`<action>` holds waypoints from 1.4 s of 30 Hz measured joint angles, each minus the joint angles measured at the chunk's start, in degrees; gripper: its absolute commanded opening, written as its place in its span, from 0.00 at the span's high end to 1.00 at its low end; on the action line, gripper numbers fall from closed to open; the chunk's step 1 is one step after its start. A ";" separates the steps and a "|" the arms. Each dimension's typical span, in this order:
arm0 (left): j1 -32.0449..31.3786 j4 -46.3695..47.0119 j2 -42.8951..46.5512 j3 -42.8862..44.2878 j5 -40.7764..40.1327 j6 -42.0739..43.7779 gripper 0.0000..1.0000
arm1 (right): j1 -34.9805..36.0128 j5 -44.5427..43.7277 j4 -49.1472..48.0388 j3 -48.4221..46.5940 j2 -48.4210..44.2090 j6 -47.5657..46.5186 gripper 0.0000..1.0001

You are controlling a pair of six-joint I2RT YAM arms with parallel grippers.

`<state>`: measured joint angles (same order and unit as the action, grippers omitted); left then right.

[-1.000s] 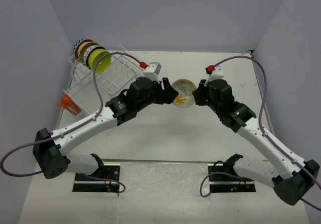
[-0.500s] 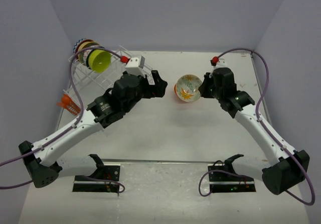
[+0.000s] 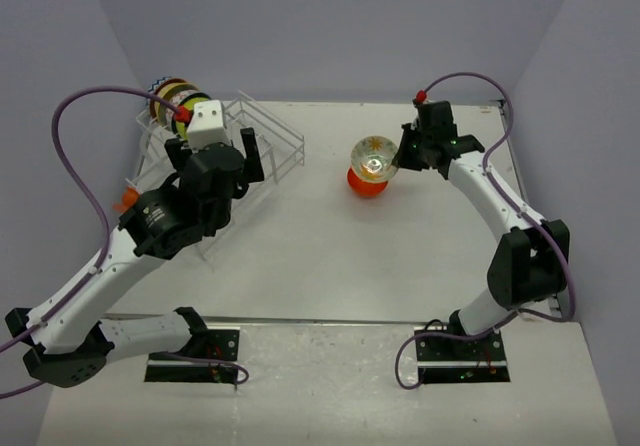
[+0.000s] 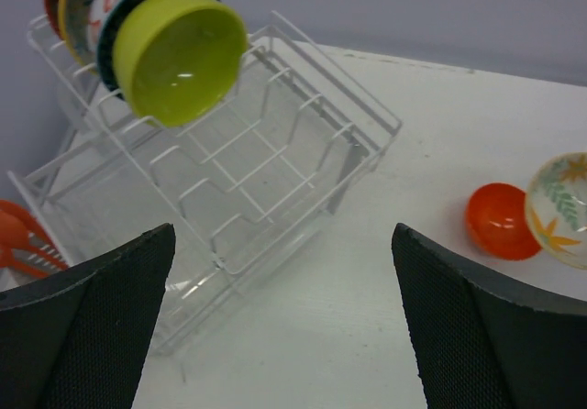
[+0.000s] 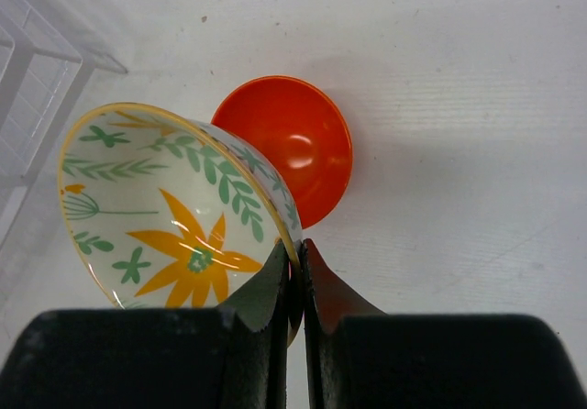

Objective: Unload the bowls from the dish rack

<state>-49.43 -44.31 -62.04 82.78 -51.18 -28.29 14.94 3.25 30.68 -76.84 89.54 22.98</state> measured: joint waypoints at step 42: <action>10.43 -0.17 -2.56 6.60 3.34 10.21 0.00 | -22.86 5.25 -3.80 5.01 15.10 5.14 0.49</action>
<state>-39.00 -44.49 -64.60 89.38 -47.83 -18.09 -7.92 8.49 26.87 -71.83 104.64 28.12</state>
